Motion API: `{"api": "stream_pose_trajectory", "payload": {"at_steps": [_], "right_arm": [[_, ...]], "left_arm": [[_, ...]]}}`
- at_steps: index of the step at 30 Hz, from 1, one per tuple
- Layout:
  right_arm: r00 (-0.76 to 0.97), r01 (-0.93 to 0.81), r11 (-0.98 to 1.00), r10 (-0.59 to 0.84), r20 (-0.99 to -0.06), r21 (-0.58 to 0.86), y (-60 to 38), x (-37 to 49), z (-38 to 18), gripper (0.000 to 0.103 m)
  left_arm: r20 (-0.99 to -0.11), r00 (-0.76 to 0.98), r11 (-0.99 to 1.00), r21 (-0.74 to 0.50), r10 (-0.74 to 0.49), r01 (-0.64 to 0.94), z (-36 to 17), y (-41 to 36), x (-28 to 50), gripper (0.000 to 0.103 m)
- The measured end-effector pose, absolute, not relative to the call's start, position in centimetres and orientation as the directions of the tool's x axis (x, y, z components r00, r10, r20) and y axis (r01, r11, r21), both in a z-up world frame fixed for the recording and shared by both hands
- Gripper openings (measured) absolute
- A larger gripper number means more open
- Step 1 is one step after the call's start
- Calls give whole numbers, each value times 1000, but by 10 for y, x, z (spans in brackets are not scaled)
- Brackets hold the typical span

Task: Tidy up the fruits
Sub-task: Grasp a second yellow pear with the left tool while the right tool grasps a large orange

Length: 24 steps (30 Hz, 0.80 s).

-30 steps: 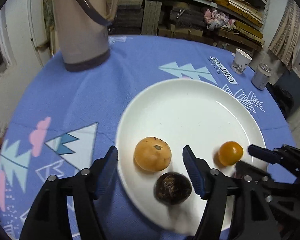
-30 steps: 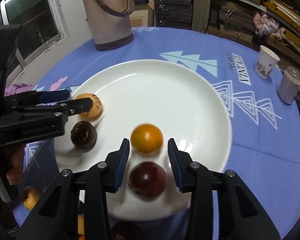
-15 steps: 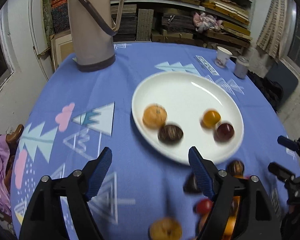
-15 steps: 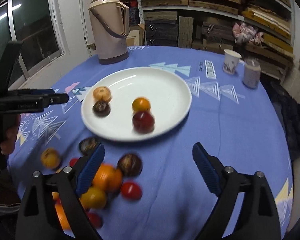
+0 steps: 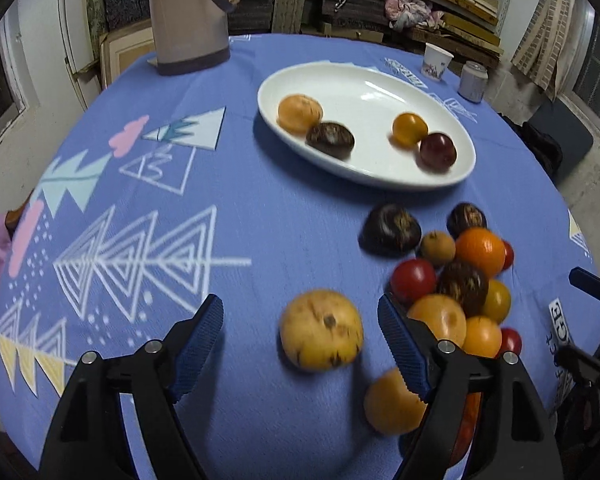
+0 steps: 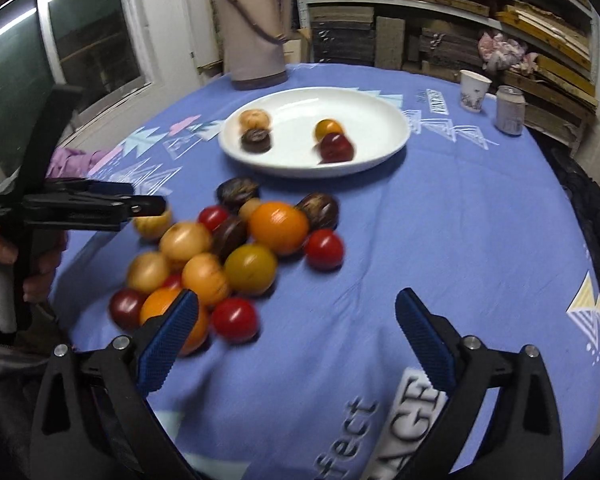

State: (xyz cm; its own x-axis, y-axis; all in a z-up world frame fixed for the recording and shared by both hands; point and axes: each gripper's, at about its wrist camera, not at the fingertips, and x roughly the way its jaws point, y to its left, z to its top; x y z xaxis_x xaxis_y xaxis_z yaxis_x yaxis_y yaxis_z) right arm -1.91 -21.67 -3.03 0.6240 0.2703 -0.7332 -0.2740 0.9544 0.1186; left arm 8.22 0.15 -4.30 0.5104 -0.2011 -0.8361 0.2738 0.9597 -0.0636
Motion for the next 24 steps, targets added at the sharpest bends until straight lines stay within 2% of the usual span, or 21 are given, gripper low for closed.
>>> {"api": "stream_pose_trajectory", "payload": {"at_steps": [6,9,10,11,13,14,22,23,24], "right_arm": [[613,-305,943,303,-730,136,-209,-25,-32,97],[608,-309,941,310,-731,142,-208,-22,-32,97],[606,-312,940,309,-733,139,-206,-22,-33,97],[602,-315,939,310,-735,138,-205,-21,-33,97],[597,-317,938,310,-740,138,-204,-20,-35,97],[595,-317,939,309,-742,136,-204,-19,-35,97],[555,-402,905,362,-749,140,-185,-28,-33,96],[543,-419,896,378,-750,148,-181,-30,-33,94],[523,-443,883,396,-755,157,-176,-32,-35,84]], "left_arm": [[-855,483,955,-45,-189,294,-60,-4,77,80],[-859,485,955,-19,-167,296,-68,-5,77,75],[-855,491,954,-15,-168,300,-67,-5,77,67],[-852,495,954,-12,-167,301,-67,-5,77,64],[-845,498,949,-35,-197,315,-65,-4,77,48],[-843,494,944,-47,-212,326,-65,-4,77,45],[-839,495,942,-57,-225,330,-65,-4,76,45],[-839,497,942,-55,-223,330,-65,-5,75,45],[-839,498,942,-52,-221,331,-65,-5,76,45]]}}
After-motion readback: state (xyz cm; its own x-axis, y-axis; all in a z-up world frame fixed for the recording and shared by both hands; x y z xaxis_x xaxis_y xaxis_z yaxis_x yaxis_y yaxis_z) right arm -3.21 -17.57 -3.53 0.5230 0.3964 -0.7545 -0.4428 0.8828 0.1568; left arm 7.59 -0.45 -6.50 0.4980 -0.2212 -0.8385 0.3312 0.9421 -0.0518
